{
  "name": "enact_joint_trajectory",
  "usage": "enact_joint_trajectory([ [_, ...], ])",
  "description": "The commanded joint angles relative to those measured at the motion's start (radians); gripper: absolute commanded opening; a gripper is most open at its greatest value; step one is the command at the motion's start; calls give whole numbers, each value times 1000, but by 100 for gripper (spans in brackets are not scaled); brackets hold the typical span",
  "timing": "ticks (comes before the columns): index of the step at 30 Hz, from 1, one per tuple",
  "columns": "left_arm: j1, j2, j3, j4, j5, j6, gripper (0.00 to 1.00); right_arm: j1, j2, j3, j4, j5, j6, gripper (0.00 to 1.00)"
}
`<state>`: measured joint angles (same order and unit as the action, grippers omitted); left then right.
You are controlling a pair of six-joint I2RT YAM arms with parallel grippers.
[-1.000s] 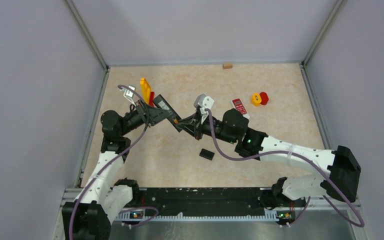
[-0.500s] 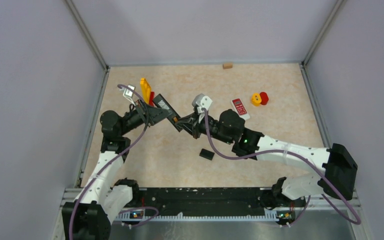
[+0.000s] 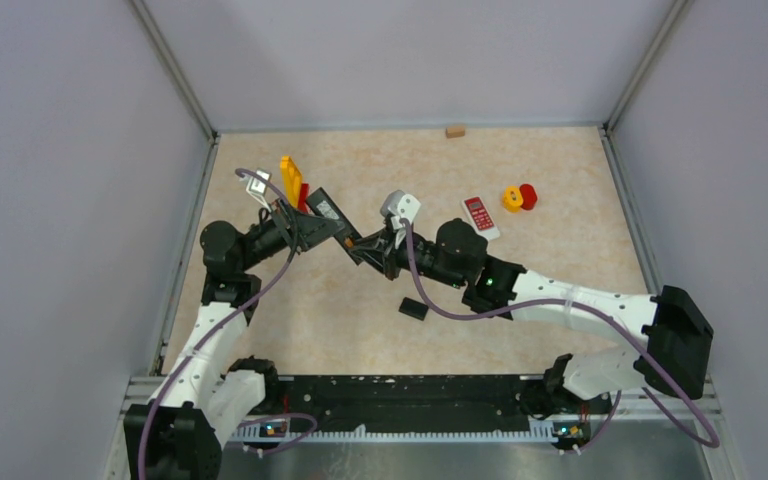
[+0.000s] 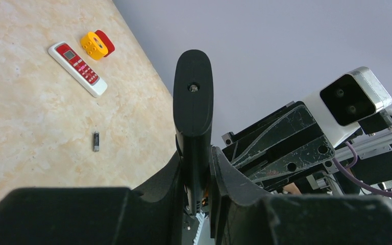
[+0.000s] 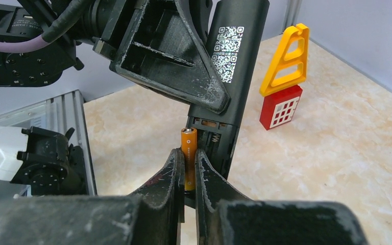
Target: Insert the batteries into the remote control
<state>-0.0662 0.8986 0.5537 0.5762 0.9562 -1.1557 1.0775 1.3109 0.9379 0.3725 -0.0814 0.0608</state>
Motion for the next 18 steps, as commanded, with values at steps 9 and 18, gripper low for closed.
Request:
enact_joint_trajectory([
  [9, -3, -30, 33, 94, -1, -33, 0, 9, -9, 58, -67, 36, 18, 21],
  [18, -3, -32, 28, 94, -5, -32, 0, 9, -10, 85, -94, 101, 29, 27],
])
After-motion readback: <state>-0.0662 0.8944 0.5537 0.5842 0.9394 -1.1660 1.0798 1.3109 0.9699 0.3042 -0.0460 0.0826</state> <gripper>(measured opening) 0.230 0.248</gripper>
